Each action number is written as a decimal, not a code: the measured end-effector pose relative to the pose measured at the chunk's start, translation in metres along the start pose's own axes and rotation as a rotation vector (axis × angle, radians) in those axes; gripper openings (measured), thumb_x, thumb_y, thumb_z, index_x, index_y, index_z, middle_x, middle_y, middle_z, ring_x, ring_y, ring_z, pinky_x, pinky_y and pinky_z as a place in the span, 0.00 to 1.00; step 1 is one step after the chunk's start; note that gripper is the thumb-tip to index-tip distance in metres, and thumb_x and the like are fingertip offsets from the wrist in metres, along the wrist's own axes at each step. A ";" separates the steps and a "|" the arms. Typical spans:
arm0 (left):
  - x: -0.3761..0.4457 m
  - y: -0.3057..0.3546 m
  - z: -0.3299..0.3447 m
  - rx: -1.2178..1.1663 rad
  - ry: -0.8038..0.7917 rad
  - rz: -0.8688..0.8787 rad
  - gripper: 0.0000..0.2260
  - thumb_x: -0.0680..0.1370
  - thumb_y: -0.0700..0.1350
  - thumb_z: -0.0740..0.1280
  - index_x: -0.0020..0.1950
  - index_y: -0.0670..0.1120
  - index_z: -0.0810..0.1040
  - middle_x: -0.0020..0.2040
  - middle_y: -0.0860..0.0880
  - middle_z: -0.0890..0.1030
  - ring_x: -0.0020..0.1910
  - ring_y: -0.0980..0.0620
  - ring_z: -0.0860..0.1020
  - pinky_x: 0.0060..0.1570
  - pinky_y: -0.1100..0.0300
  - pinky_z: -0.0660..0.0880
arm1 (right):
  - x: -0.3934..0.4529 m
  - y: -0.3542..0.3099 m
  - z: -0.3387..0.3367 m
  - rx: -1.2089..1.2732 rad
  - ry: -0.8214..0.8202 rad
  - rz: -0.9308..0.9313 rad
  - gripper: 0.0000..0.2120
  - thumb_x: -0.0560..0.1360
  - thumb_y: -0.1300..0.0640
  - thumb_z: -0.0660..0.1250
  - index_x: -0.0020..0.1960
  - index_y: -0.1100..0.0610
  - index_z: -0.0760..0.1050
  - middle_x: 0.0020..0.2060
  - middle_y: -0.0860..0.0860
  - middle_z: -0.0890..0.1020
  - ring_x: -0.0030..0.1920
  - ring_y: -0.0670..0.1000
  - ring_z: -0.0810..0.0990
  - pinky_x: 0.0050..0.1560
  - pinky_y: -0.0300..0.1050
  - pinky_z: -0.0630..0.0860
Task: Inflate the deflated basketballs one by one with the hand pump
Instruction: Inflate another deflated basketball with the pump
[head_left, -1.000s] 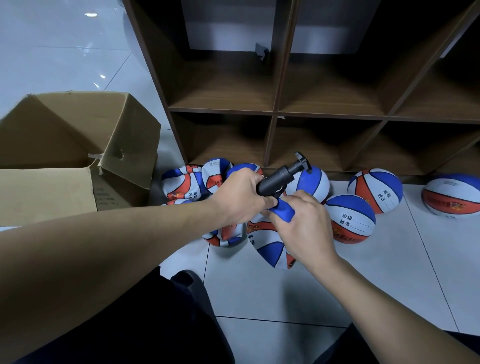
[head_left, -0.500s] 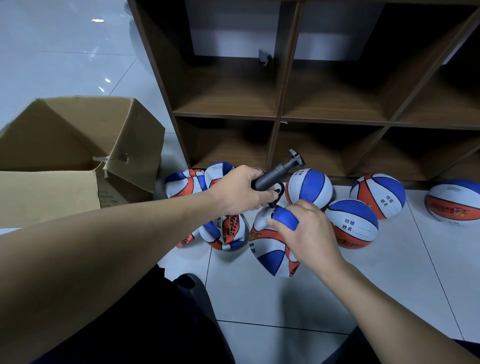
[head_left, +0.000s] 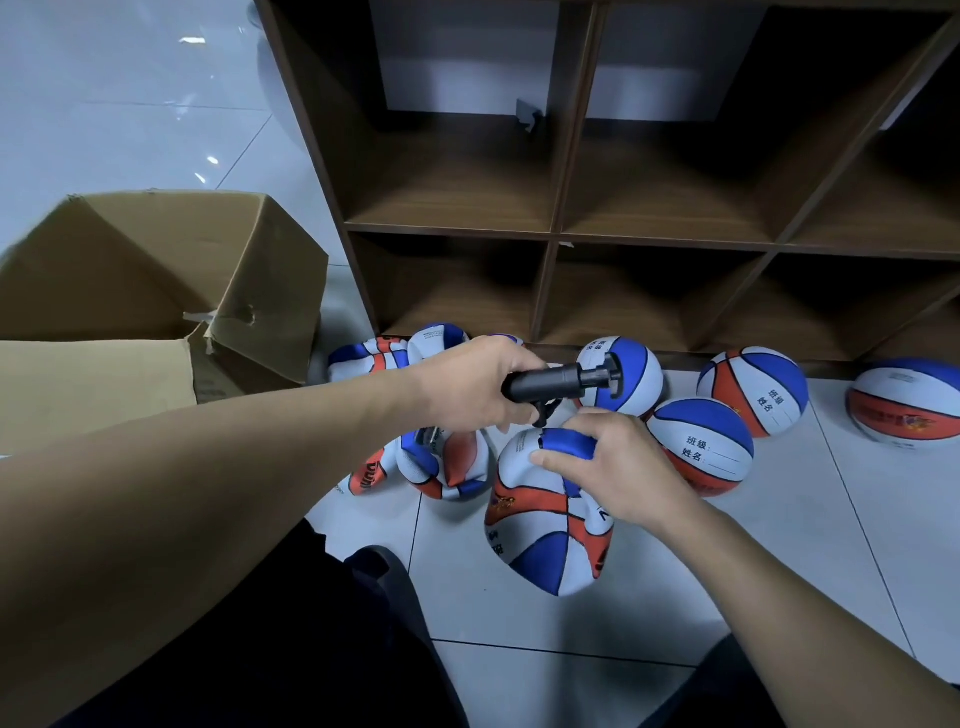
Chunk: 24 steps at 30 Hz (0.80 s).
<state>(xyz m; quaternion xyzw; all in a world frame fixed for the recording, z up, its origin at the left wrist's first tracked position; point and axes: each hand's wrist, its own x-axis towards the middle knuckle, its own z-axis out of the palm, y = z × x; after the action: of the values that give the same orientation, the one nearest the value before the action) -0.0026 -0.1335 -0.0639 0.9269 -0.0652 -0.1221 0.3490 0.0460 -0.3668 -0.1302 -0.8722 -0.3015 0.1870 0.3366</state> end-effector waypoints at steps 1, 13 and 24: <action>0.000 -0.002 -0.002 0.012 -0.020 -0.001 0.08 0.80 0.43 0.76 0.48 0.55 0.82 0.41 0.54 0.83 0.40 0.54 0.83 0.41 0.59 0.78 | 0.000 -0.001 0.000 0.002 -0.020 -0.001 0.21 0.72 0.34 0.76 0.41 0.52 0.80 0.40 0.47 0.79 0.40 0.48 0.80 0.44 0.52 0.80; 0.003 0.002 -0.003 0.023 0.015 -0.071 0.03 0.79 0.44 0.77 0.48 0.51 0.84 0.36 0.52 0.84 0.32 0.57 0.82 0.33 0.67 0.74 | -0.002 -0.001 0.003 0.264 -0.157 0.051 0.30 0.82 0.37 0.69 0.40 0.62 0.66 0.34 0.52 0.66 0.35 0.51 0.68 0.40 0.49 0.67; 0.004 0.004 0.012 0.116 -0.010 -0.175 0.07 0.79 0.47 0.77 0.44 0.50 0.81 0.36 0.49 0.82 0.31 0.54 0.80 0.32 0.63 0.72 | -0.008 -0.002 0.009 0.239 -0.167 0.080 0.26 0.80 0.42 0.73 0.37 0.60 0.69 0.33 0.48 0.68 0.32 0.48 0.69 0.36 0.48 0.70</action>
<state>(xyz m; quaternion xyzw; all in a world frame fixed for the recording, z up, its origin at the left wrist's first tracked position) -0.0019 -0.1448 -0.0703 0.9471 0.0075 -0.1528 0.2822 0.0350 -0.3669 -0.1342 -0.8186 -0.2689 0.3071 0.4042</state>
